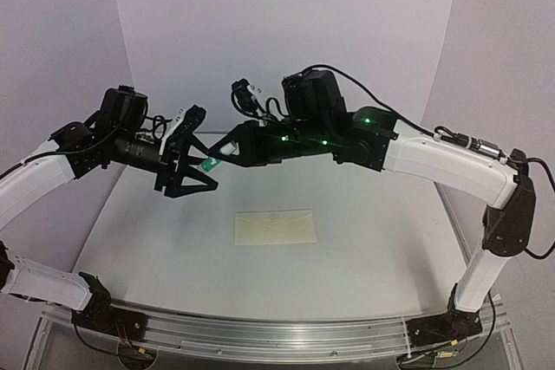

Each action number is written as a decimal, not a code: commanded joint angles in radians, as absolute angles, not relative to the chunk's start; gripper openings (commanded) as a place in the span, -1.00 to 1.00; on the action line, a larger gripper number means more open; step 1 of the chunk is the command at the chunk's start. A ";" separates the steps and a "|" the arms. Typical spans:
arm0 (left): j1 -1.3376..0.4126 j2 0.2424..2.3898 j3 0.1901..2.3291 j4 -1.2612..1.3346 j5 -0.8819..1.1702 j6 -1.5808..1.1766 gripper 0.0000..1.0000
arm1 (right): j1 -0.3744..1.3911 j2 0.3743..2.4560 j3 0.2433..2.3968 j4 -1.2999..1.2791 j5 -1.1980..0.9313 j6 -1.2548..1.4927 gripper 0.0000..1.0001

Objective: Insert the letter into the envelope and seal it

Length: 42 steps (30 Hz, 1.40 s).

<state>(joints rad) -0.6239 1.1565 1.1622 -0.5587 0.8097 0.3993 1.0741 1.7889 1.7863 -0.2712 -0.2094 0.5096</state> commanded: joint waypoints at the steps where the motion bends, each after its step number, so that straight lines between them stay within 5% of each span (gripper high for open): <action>1: -0.629 1.118 1.138 -0.483 0.729 0.370 0.99 | 1.027 1.696 1.691 -0.311 0.009 0.532 -1.00; 10: -0.629 1.103 1.077 -0.460 0.629 0.294 0.99 | 0.859 1.599 1.364 -0.495 0.620 0.390 -1.00; 13: -0.628 1.128 1.046 -0.496 0.656 0.321 0.95 | 0.805 1.631 1.286 -0.410 0.597 0.361 -1.00; 20: -0.629 1.350 0.959 -0.658 0.507 0.699 0.31 | 0.719 1.694 1.154 -0.185 0.470 0.340 -1.00; 32: -0.752 1.624 0.955 -0.683 0.530 1.202 0.04 | 0.657 1.869 1.205 -0.148 0.353 0.361 -1.00; 42: -0.764 1.870 1.165 -0.698 0.493 1.155 -0.07 | 0.654 1.908 1.250 -0.241 0.357 0.353 -1.00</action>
